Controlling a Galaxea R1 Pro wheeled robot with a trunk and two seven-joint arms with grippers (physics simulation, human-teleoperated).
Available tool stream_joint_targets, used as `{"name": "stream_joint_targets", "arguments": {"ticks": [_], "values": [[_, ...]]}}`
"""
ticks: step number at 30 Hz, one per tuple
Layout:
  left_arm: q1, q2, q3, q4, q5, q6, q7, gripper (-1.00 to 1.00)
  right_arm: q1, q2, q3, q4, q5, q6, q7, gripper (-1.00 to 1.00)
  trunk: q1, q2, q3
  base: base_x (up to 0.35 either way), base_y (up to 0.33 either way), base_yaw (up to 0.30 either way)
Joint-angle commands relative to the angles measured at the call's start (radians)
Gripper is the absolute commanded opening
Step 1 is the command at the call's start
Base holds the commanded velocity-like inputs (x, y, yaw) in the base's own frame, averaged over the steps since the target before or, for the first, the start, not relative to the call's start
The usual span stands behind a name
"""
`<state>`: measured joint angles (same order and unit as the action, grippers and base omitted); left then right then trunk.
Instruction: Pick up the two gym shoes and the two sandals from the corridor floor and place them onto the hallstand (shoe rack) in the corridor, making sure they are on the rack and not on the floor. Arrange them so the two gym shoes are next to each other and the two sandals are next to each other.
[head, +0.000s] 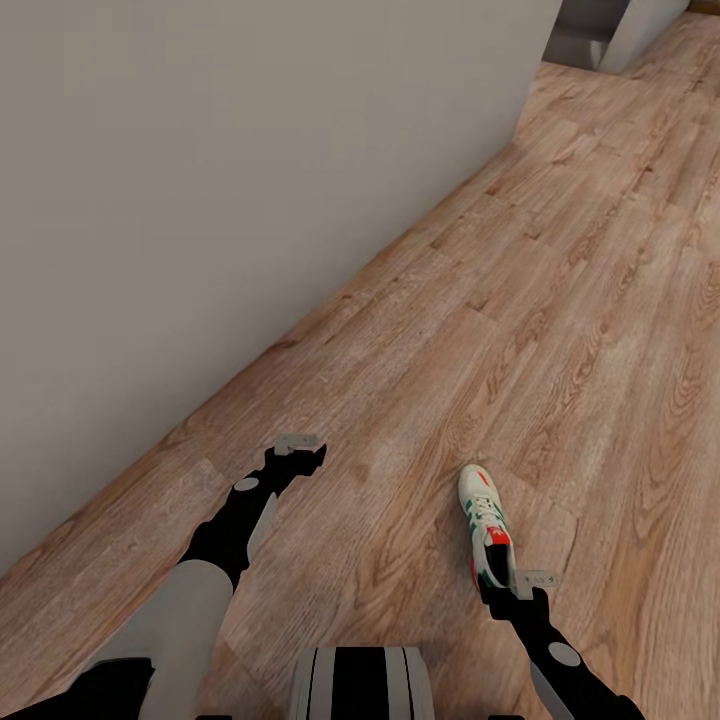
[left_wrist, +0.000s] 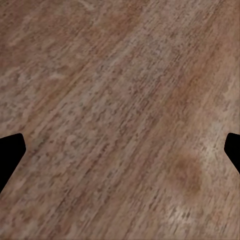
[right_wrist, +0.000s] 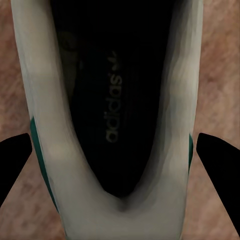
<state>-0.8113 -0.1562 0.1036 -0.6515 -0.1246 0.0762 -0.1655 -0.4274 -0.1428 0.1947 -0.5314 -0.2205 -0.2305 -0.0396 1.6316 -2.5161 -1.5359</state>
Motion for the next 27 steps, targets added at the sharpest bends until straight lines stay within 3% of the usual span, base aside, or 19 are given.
{"name": "stream_joint_targets", "arguments": {"ticks": [1, 6, 27], "values": [[0.0, -0.002, 0.008, -0.002, -0.01, 0.006, -0.009, 1.0, -0.001, -0.001, 0.009, 0.001, -0.011, -0.004, -0.003, -1.0, 0.0, 0.0, -0.001, 0.0, 0.0, 0.0], [0.0, -0.001, 0.008, -0.003, -0.01, 0.006, -0.009, 1.0, -0.001, -0.001, 0.009, 0.001, -0.011, -0.004, -0.003, -1.0, 0.0, 0.0, -0.001, 0.0, 0.0, 0.0], [0.006, 0.008, 0.001, -0.001, -0.013, 0.003, -0.007, 1.0, -0.001, -0.001, 0.011, 0.0, -0.011, -0.007, -0.004, -1.0, -0.01, 0.005, 0.081, 0.0, 0.0, 0.0]]}}
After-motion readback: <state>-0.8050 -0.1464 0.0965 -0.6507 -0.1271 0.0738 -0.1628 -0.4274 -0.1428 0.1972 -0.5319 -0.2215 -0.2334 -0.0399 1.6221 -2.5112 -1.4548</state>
